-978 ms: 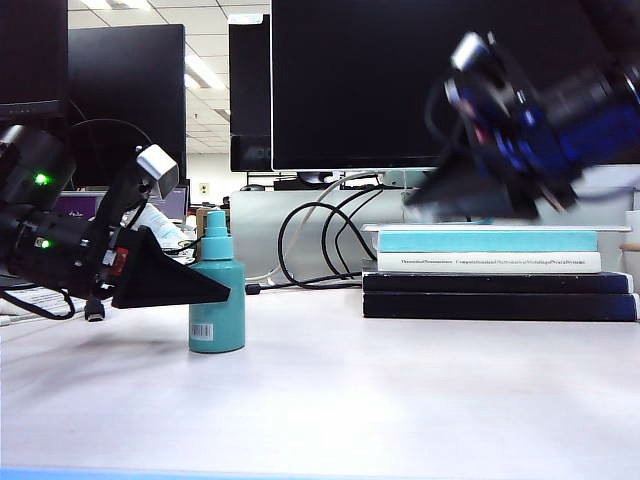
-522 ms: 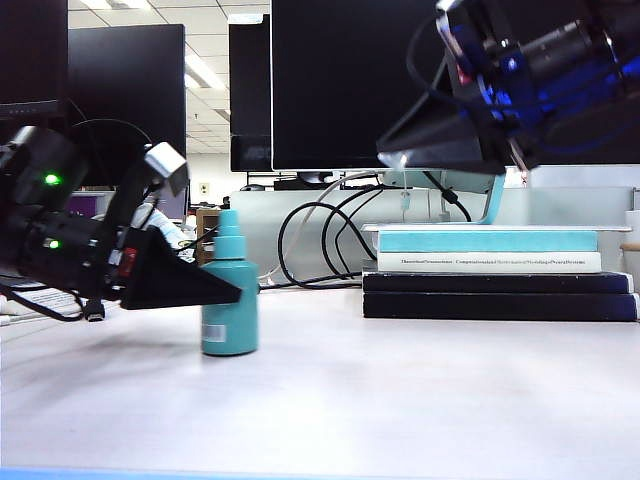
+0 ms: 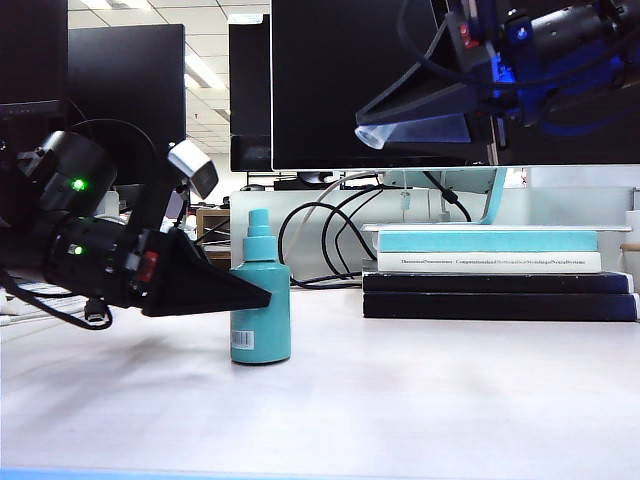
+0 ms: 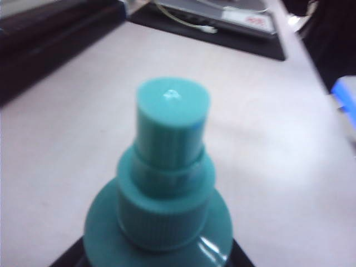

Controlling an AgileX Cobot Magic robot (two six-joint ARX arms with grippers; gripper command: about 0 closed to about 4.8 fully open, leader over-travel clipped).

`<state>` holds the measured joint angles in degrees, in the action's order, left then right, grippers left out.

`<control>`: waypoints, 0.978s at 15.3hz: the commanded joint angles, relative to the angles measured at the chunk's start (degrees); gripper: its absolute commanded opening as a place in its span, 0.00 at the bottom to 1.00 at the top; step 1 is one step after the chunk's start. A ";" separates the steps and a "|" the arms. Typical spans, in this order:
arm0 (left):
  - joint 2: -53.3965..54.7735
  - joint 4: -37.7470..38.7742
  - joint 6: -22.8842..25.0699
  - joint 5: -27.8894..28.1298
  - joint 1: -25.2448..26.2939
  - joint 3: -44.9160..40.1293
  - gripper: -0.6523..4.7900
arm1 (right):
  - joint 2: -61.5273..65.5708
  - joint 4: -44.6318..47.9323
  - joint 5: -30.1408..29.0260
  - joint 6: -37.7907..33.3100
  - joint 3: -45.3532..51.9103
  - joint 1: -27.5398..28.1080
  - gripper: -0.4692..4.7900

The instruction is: Pick up the sprayer with the left hand, pick up its lid with the right hand then put the lid on the sprayer.

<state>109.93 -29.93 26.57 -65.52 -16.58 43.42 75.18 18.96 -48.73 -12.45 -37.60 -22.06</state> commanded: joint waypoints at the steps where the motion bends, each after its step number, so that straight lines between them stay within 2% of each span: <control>1: 0.07 0.24 -3.37 -3.96 -0.04 0.17 0.60 | -0.17 0.50 -1.64 0.02 -0.33 -0.09 0.19; 3: 0.07 0.31 -4.55 -5.09 -0.94 0.24 0.61 | -0.17 0.50 -1.57 0.42 -0.33 -0.09 0.19; 6: 0.07 0.17 -3.80 -2.69 -5.27 0.87 0.62 | 0.74 -1.22 -0.81 2.49 -0.44 -0.09 0.19; 8: 0.07 0.94 -0.02 4.52 -9.03 1.49 0.63 | 1.53 -9.97 5.07 10.67 -1.29 -0.09 0.19; 11: 0.07 2.45 2.25 7.52 -10.40 1.57 0.63 | 1.62 -12.13 7.74 11.65 -2.71 -0.11 0.19; 15: 0.07 3.87 3.43 7.80 -10.78 1.62 0.63 | 1.62 -18.78 9.99 13.31 -7.85 -0.15 0.19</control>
<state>109.84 -28.08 29.45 -58.92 -27.24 45.10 76.90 2.92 -39.51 -0.75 -43.97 -22.15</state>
